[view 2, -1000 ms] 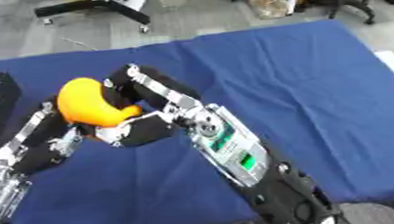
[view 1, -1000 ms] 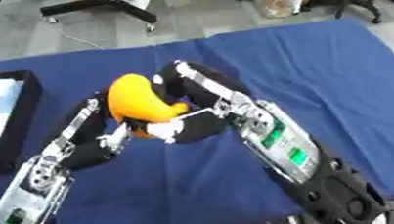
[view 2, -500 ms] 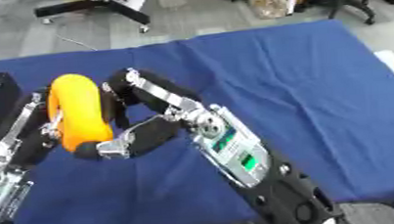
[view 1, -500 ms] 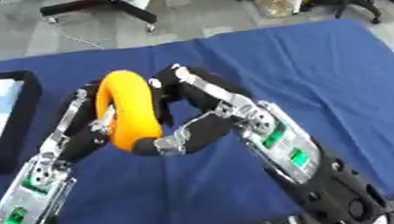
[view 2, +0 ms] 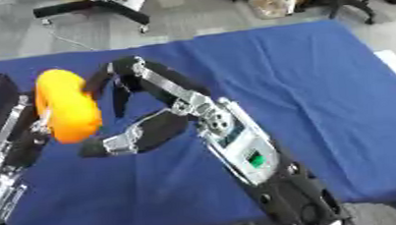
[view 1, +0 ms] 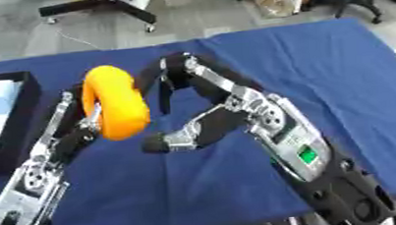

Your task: Pick up the objects with one hand, pass them to the other hand, and then place them into the box on the other side of the table.

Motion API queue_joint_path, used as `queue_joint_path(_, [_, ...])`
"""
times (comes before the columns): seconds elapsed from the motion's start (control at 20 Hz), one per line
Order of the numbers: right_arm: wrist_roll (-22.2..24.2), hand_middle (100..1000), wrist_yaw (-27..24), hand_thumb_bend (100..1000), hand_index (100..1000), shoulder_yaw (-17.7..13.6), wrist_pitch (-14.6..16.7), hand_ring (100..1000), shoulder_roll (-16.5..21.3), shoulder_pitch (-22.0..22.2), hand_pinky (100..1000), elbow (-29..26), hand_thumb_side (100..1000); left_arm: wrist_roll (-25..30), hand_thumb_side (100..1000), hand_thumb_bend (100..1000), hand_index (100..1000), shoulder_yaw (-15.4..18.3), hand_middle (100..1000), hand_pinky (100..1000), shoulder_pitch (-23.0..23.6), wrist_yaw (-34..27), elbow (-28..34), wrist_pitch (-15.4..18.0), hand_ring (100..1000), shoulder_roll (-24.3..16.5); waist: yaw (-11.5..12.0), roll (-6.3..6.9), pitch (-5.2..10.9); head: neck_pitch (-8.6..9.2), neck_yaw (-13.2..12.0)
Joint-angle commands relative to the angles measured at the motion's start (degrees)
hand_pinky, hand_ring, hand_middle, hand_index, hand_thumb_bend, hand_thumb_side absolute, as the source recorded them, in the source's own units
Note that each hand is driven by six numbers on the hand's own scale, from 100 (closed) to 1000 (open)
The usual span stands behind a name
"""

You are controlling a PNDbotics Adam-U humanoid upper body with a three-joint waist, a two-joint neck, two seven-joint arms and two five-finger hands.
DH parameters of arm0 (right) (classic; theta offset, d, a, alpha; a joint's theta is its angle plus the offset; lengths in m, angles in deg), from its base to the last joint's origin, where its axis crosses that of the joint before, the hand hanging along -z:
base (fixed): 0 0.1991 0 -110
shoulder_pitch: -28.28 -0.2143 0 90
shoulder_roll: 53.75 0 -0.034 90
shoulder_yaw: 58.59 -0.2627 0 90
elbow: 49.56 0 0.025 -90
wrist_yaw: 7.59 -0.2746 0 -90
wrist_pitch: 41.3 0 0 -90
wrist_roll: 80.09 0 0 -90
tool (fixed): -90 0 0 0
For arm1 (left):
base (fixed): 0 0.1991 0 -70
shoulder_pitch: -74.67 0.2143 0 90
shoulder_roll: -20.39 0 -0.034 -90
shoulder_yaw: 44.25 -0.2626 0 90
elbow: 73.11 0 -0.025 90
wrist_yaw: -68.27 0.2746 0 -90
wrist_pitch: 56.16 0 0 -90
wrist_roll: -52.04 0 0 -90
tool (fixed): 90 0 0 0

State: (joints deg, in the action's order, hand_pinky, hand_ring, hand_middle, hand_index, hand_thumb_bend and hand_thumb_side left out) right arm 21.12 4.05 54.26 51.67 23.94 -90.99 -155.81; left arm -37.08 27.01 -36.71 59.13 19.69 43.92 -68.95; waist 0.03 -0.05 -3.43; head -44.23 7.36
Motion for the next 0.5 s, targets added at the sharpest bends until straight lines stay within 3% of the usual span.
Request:
queue_joint_path(0.05, [-5.41,609,3.19,677,781,-2.35,0.71,443,0.84,-0.34,512,-2.40,449,-3.11,499,100,424,3.25,453,576,-0.05,1.16,0.49,0.03,614,-2.71,0.03,0.31,0.93,0.11,-0.43])
queue_joint_path(0.25, [-9.54,598,4.84,669,776,-3.24,0.91,437,1.06,0.68,507,-2.04,452,-7.82,502,100,430,7.35,458,578,0.88,3.35,0.41,-0.73,615,-5.85,0.20,0.72,1.18,0.11,-3.78])
queue_joint_path(0.5, [-9.82,590,5.33,667,773,-2.77,1.36,428,1.34,1.72,500,-1.00,446,-14.75,510,100,433,12.97,457,575,0.98,7.12,-2.03,-3.51,606,-10.95,0.34,1.41,1.57,0.20,-12.02])
